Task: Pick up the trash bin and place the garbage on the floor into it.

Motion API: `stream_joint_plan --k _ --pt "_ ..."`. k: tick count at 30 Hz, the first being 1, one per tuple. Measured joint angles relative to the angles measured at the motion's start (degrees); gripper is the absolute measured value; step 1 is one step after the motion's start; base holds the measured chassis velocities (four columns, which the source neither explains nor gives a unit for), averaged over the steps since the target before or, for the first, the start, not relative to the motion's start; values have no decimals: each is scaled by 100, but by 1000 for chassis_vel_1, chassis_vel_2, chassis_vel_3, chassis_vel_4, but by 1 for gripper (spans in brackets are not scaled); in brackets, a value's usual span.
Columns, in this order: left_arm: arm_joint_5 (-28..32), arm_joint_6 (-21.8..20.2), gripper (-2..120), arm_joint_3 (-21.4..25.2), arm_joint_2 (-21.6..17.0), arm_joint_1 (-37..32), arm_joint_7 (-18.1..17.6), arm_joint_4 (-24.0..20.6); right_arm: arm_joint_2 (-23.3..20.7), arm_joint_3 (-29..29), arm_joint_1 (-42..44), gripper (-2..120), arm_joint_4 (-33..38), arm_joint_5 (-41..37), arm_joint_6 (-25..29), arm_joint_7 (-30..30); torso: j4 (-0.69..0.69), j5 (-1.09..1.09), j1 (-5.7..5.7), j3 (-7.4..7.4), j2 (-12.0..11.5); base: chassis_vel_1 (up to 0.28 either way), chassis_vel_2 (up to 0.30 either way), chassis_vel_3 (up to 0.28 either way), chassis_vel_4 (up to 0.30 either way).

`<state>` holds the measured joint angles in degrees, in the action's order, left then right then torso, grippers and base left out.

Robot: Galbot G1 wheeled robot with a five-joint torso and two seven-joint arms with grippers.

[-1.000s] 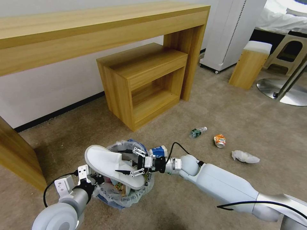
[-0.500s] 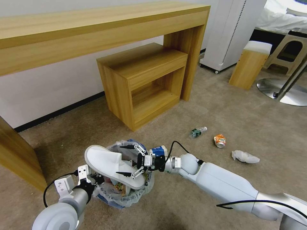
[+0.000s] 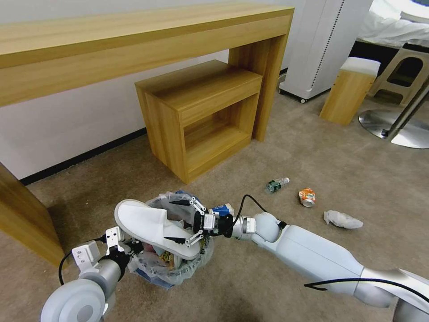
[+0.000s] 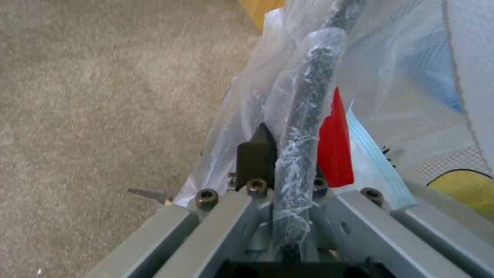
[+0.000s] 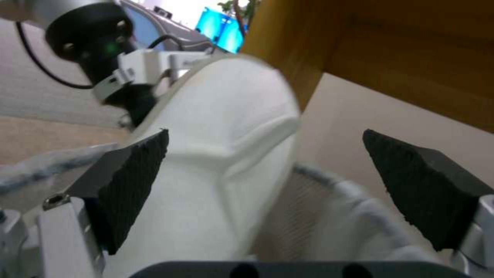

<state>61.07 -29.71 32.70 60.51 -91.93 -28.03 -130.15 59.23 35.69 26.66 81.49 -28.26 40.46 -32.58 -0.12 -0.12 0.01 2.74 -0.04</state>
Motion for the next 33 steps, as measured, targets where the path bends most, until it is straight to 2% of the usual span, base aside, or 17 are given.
stream_joint_plan --k 6,13,33 --pt "-5 1 0 0 8 -7 -4 93 -80 -243 85 97 82 -15 -33 181 0 0 0 0 0 0 0 0 0" --pt "-37 4 0 43 -11 -26 6 136 -235 -648 314 100 388 -124 -272 1310 0 1 0 0 0 0 0 0 0" --pt "-3 27 0 178 22 -30 -53 218 -509 -1738 975 100 773 -312 -855 2875 0 0 0 0 0 0 0 0 0"
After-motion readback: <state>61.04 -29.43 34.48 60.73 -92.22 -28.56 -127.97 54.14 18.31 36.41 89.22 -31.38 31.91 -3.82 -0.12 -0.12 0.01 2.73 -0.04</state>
